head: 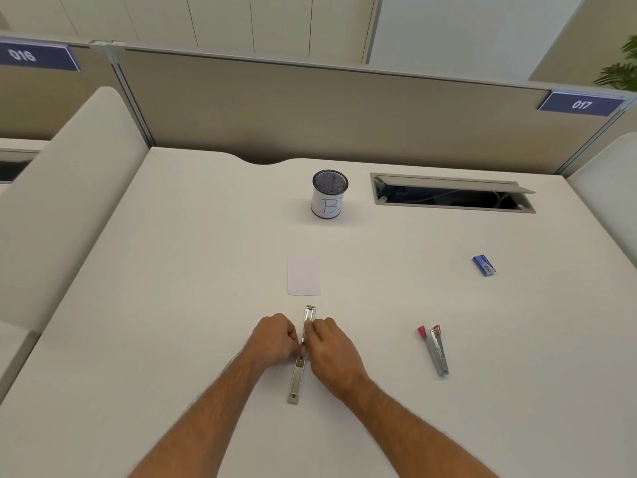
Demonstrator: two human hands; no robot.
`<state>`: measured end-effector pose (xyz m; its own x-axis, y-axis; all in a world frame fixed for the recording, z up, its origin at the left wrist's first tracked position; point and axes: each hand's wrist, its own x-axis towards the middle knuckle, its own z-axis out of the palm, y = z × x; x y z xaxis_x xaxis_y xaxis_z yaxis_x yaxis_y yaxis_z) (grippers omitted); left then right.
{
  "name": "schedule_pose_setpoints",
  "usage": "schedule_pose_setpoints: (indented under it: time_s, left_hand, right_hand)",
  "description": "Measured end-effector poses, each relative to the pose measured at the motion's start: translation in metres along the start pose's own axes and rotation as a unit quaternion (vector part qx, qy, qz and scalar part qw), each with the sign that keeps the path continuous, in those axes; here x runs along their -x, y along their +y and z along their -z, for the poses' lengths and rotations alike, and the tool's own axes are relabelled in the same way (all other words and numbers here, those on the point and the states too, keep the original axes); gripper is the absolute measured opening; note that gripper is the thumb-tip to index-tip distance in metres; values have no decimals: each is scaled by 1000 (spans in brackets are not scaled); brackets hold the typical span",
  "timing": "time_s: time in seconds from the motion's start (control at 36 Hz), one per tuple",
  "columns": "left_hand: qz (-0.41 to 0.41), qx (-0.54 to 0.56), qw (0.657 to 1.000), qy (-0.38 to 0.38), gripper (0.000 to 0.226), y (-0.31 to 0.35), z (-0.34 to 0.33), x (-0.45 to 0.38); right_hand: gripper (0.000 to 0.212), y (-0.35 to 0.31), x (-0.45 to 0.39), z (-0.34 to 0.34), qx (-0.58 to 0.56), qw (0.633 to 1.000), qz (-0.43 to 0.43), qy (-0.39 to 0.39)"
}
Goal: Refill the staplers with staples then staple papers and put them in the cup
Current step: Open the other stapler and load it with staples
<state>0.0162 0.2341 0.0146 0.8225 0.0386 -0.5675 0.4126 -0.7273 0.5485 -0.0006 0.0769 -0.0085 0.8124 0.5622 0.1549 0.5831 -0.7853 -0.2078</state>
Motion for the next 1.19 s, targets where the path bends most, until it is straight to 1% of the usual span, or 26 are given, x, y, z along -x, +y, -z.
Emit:
schedule_pose_setpoints:
  time_s: [0.03, 0.08, 0.11, 0.19, 0.25, 0.31, 0.33, 0.42, 0.47, 0.53, 0.64, 0.72, 0.86, 0.89, 0.92, 0.94, 0.97, 1.0, 1.03, 1.06, 1.11, 1.14, 1.19]
  left_hand:
    - [-1, -2, 1000, -1, 23, 0, 0, 0]
    - [-3, -3, 1000, -3, 27, -1, 0, -1]
    - [-4, -3, 1000, -3, 29, -1, 0, -2]
    - [-6, -4, 1000, -2, 34, -2, -1, -4]
    - [-7, -3, 1000, -3, 37, -2, -1, -5]
    - [-6, 0, 1000, -8, 37, -3, -2, -6]
    - [-4, 3, 1000, -11, 36, -3, -2, -6]
    - [0, 2, 1000, -15, 32, -2, -1, -6]
    - [4, -3, 1000, -17, 29, -1, -2, -7]
    - [7, -26, 1000, -12, 28, 2, -4, -7]
    - [-3, -93, 995, 37, 39, 9, -12, -5]
    - [-1, -115, 992, 44, 35, 12, -16, -5]
    - [9, -98, 995, 32, 26, 14, -13, -6]
    - [9, -97, 995, 30, 26, 14, -12, -5]
    - [7, -94, 995, 30, 26, 14, -11, -4]
    - [4, -89, 995, 32, 26, 14, -11, -3]
    - [1, -83, 996, 34, 24, 13, -11, -3]
    - [-3, -79, 996, 36, 23, 13, -10, -1]
    - [-8, -74, 997, 38, 23, 13, -9, 0]
    - [-13, -65, 997, 40, 23, 13, -8, 2]
    - [-27, -33, 998, 44, 26, 14, -6, 7]
    - [-36, -19, 998, 46, 26, 16, -6, 10]
    - [-45, -5, 998, 48, 25, 20, -4, 15]
  right_hand:
    - [33, 0, 1, -1, 0, 1000, 0, 1]
    - [42, 1, 2, 0, 5, 1000, -11, -9]
    - [41, 2, 2, 0, 9, 1000, -17, -17]
    - [30, 4, 2, -1, 10, 1000, -15, -21]
    - [35, 7, 1, -3, -17, 999, -37, -33]
    - [35, 7, -1, -2, -51, 995, -81, -39]
    - [36, 8, -4, -2, -74, 990, -116, -32]
    - [44, 10, -13, -1, -164, 955, -245, -15]
    - [36, 12, -20, 2, -192, 939, -284, -9]
    - [26, 12, -25, 5, -205, 933, -296, -20]
    - [21, 14, -28, 5, -211, 928, -303, -42]
    - [16, 14, -28, 6, -218, 925, -308, -53]
    - [14, 15, -27, 8, -240, 917, -313, -54]
    - [17, 15, -27, 9, -252, 913, -317, -49]
    - [25, 15, -27, 9, -268, 907, -324, -39]
    - [31, 15, -27, 11, -289, 896, -336, -30]
    - [32, 15, -27, 12, -319, 880, -352, -22]
    - [25, 15, -28, 12, -358, 855, -374, -18]
    - [15, 15, -28, 12, -405, 825, -393, -14]
    - [14, 15, -29, 13, -452, 792, -410, -11]
    - [19, 14, -28, 14, -541, 723, -430, -9]
    - [19, 14, -27, 14, -576, 695, -430, -8]
    - [16, 15, -26, 18, -624, 660, -418, -6]
